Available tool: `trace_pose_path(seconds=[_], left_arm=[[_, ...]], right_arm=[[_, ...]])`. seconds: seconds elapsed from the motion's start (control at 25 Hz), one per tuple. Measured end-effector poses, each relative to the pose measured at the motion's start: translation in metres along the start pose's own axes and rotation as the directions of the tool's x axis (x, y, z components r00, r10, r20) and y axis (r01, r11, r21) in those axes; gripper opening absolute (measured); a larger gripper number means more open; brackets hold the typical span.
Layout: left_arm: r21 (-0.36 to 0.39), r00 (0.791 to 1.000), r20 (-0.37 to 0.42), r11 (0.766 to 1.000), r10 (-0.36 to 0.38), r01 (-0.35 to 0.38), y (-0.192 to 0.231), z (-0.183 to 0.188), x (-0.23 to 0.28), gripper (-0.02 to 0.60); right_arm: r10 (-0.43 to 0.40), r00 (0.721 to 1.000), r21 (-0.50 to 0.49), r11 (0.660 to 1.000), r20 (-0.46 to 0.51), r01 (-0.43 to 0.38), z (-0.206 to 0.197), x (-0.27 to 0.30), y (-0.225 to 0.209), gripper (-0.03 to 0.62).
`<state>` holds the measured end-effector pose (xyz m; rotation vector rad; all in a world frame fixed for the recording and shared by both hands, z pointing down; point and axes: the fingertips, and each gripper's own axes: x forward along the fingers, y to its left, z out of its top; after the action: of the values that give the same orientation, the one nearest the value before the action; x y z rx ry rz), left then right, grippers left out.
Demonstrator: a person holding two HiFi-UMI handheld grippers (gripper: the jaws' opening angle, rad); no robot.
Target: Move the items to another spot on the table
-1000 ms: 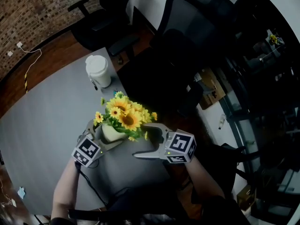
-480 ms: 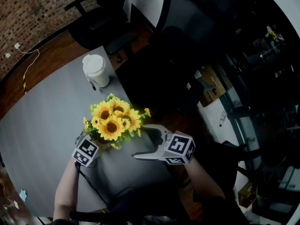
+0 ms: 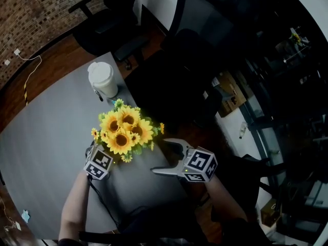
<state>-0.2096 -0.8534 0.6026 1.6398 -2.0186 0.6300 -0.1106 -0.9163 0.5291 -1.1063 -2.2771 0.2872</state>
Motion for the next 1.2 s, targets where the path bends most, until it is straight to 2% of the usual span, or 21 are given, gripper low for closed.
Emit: trace_pose_path(seconds=[0.44,0.68,0.96,1.2], left_arm=[[-0.022,0.998,0.03,0.999,0.047,-0.047,0.003,-0.003,0.008,0.478],[-0.133,1.0,0.009,0.991,0.016,-0.015,-0.005,-0.016,-0.001,0.512],[-0.196,0.996,0.004,0.976,0.091,-0.089,-0.008,-0.03,-0.042,0.522],[-0.244,0.993,-0.011,0.963,0.114,-0.114,-0.022,-0.035,-0.065,0.523]], right_arm=[[-0.02,1.0,-0.001,1.0,0.006,0.02,-0.012,-0.004,0.005,0.468],[-0.026,0.999,0.042,0.999,0.043,0.024,-0.009,-0.008,0.004,0.468],[-0.043,0.995,0.109,0.994,0.091,0.033,-0.012,-0.023,0.012,0.468],[-0.034,0.985,0.137,0.99,0.17,0.01,0.0,-0.038,0.006,0.469]])
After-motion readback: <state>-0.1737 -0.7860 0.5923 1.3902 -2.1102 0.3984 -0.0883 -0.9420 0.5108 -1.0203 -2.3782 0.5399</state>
